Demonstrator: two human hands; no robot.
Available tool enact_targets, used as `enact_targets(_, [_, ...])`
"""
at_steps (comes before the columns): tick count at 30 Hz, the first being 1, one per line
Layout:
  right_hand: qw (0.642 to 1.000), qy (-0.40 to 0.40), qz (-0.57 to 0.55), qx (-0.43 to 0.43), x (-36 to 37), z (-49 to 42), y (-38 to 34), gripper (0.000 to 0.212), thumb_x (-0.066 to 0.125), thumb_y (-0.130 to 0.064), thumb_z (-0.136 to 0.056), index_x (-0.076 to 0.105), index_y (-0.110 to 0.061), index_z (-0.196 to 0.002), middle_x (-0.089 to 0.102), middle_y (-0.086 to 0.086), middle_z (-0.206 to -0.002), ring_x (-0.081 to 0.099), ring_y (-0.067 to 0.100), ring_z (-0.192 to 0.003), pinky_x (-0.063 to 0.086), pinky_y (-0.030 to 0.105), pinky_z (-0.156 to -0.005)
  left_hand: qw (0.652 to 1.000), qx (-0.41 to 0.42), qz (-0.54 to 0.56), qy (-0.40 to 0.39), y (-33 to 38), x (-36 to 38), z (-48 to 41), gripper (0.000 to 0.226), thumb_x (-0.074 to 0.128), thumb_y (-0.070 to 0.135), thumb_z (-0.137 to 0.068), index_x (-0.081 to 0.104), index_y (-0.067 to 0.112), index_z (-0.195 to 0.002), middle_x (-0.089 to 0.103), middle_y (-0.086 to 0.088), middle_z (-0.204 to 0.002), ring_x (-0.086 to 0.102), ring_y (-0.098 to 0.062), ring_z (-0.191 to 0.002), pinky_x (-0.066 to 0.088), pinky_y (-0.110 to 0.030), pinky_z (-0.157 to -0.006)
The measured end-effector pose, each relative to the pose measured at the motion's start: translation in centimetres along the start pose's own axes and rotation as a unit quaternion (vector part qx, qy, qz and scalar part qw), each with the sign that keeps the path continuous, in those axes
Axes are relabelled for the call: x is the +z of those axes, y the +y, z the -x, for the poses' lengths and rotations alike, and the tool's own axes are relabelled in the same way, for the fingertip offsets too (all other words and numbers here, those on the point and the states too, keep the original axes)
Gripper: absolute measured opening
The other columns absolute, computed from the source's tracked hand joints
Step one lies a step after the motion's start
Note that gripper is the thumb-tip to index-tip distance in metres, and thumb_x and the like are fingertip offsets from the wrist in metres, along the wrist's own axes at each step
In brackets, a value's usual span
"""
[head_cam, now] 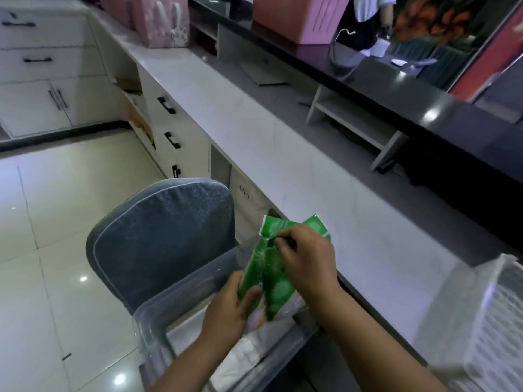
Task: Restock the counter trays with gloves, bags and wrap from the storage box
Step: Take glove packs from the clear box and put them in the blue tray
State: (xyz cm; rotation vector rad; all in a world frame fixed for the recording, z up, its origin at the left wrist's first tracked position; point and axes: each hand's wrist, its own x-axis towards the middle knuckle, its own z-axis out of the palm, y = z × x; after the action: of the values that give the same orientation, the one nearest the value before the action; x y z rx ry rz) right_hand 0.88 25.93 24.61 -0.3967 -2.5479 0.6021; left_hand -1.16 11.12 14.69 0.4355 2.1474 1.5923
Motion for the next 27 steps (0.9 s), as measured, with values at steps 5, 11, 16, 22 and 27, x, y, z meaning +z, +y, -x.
enact_targets(5, [0.993, 0.025, -0.03, 0.11, -2.7, 1.5, 2.2, 0.005, 0.068, -0.021, -0.08, 0.069, -0.018, -0.077, 0.067, -0.004, -0.074, 0.057, 0.011, -0.069, 0.044, 0.023, -0.062, 0.996, -0.035, -0.082, -0.013, 2.5, 4.0, 0.0, 0.059, 0.057, 0.083, -0.049, 0.047, 0.045, -0.094, 0.062, 0.018, -0.079, 0.055, 0.006, -0.067, 0.043, -0.023, -0.054])
enact_targets(11, [0.972, 0.092, -0.072, 0.203, -8.2, 3.5, 5.3, 0.005, 0.07, -0.02, -0.075, 0.07, -0.02, -0.071, 0.06, -0.014, -0.063, 0.057, 0.006, -0.066, 0.046, 0.025, -0.063, 0.987, 0.002, -0.135, -0.089, 5.6, 8.6, 0.0, 0.054, 0.064, 0.073, -0.047, 0.045, 0.049, -0.091, 0.065, 0.016, -0.076, 0.062, -0.006, -0.071, 0.044, -0.026, -0.054])
enact_targets(16, [0.951, 0.165, -0.123, 0.231, -15.1, 6.0, 7.5, 0.007, 0.072, -0.017, -0.076, 0.073, -0.022, -0.072, 0.063, -0.016, -0.065, 0.064, 0.006, -0.068, 0.056, 0.032, -0.067, 0.984, 0.075, -0.13, -0.093, 9.9, 13.4, 2.1, 0.043, 0.069, 0.062, -0.053, 0.05, 0.049, -0.089, 0.066, 0.016, -0.073, 0.062, -0.006, -0.068, 0.048, -0.027, -0.054])
enact_targets(22, [0.916, 0.277, -0.214, 0.196, -26.3, 12.4, 10.8, 0.021, 0.07, -0.005, -0.078, 0.071, -0.025, -0.072, 0.068, -0.003, -0.069, 0.066, 0.015, -0.063, 0.058, 0.036, -0.061, 0.973, 0.196, -0.089, -0.089, 16.9, 20.5, 8.1, 0.038, 0.063, 0.062, -0.059, 0.055, 0.028, -0.074, 0.064, 0.0, -0.063, 0.062, -0.024, -0.065, 0.051, -0.043, -0.058])
enact_targets(27, [0.906, 0.371, -0.164, 0.121, -36.5, 19.8, 15.7, 0.054, 0.069, -0.001, -0.079, 0.05, -0.029, -0.121, 0.051, 0.002, -0.121, 0.06, 0.005, -0.09, 0.05, 0.012, -0.071, 0.931, 0.318, -0.172, -0.047, 24.4, 26.1, 12.7, 0.021, 0.063, 0.048, -0.057, 0.054, 0.033, -0.069, 0.057, 0.008, -0.052, 0.053, -0.007, -0.051, 0.035, -0.025, -0.042])
